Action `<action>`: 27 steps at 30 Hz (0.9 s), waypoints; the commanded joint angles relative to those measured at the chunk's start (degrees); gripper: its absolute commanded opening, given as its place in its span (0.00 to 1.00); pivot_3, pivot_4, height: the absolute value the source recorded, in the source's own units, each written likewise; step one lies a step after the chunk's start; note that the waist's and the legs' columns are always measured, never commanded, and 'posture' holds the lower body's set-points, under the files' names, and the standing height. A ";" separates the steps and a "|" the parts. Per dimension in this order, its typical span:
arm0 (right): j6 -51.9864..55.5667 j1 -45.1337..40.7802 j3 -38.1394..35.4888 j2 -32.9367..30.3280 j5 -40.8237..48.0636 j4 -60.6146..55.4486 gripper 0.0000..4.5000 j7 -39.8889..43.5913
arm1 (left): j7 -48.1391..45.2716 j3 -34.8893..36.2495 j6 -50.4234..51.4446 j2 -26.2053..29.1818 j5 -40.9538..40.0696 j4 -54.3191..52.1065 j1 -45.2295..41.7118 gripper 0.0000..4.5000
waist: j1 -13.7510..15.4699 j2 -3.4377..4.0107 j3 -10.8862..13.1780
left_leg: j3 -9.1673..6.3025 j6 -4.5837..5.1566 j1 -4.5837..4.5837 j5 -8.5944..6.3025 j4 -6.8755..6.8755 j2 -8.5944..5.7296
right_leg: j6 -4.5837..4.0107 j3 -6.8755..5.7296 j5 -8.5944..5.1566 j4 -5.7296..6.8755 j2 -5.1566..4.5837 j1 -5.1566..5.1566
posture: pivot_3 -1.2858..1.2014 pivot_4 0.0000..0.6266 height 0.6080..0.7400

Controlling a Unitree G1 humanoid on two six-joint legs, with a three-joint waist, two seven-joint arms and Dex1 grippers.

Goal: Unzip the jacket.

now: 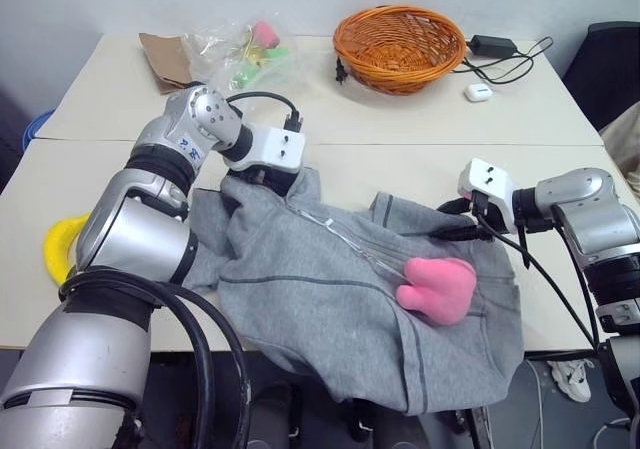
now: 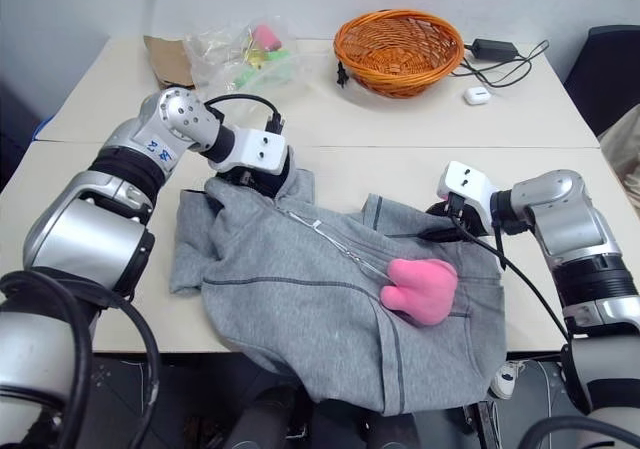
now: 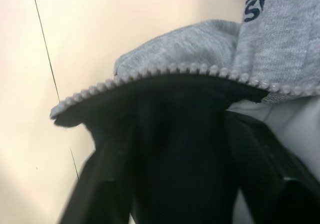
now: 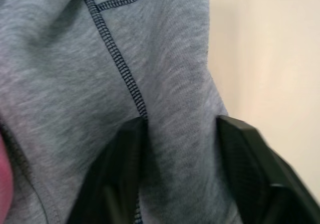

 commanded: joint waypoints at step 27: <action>-17.39 -3.20 -6.64 1.34 -7.77 14.20 0.00 -21.19 | 9.32 16.64 9.53 5.88 -8.80 -12.79 18.95 0.01 | -0.11 0.02 -0.02 | -0.06 0.00 -0.07 0.00 0.24 -0.03 | 0.01 -0.03 0.01 0.12 -0.04 0.03 | 0.52 0.24 1.00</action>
